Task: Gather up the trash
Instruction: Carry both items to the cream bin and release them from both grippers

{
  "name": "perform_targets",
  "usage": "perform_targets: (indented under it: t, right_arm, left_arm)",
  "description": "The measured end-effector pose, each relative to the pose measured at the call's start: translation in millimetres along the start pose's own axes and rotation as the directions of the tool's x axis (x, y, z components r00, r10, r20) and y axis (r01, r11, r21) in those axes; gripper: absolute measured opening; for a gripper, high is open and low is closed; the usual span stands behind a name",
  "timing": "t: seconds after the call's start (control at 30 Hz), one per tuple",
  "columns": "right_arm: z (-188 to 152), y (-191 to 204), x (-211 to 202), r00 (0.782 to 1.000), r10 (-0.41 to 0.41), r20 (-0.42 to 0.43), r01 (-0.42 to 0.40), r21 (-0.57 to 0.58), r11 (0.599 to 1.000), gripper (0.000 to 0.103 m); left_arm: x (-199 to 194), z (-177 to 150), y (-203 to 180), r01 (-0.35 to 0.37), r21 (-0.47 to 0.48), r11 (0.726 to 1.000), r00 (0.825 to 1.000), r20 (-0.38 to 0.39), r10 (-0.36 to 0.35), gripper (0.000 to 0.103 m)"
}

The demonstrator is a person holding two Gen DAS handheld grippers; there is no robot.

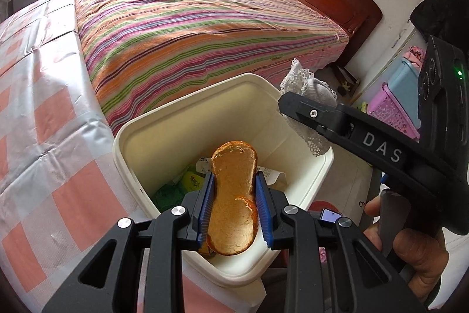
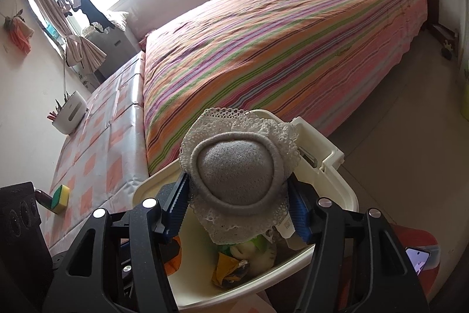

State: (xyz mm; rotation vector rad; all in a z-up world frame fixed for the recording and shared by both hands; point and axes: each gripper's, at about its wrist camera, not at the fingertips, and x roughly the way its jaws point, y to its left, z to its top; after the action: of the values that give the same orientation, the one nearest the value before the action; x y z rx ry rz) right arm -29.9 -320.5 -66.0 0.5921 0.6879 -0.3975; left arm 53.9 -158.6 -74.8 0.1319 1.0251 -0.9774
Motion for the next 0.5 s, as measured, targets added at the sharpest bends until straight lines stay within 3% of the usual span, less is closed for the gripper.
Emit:
perform_targets:
  t: [0.1,0.33,0.43,0.5]
  right_arm:
    - [3,-2,-2,1.000,0.012,0.002,-0.012,0.013,1.000,0.067]
    - [9,-9,-12,0.998,0.059,0.027,-0.060,0.051,0.997,0.067]
    - [9,-13,-15,0.997,0.071,0.042,-0.073,0.064,0.995,0.067]
    - [11,-15,-17,0.996,0.072,0.057,-0.076,0.074,0.994,0.067]
  left_arm:
    - [2,0,0,-0.007,-0.003,1.000,1.000,-0.002,0.007,0.028]
    - [4,-1,5,-0.027,-0.027,0.999,1.000,-0.002,0.027,0.033]
    - [3,-2,6,-0.030,-0.023,0.999,1.000,-0.003,0.030,0.042]
    - [2,-3,6,-0.039,-0.019,0.999,0.999,0.001,0.039,0.061]
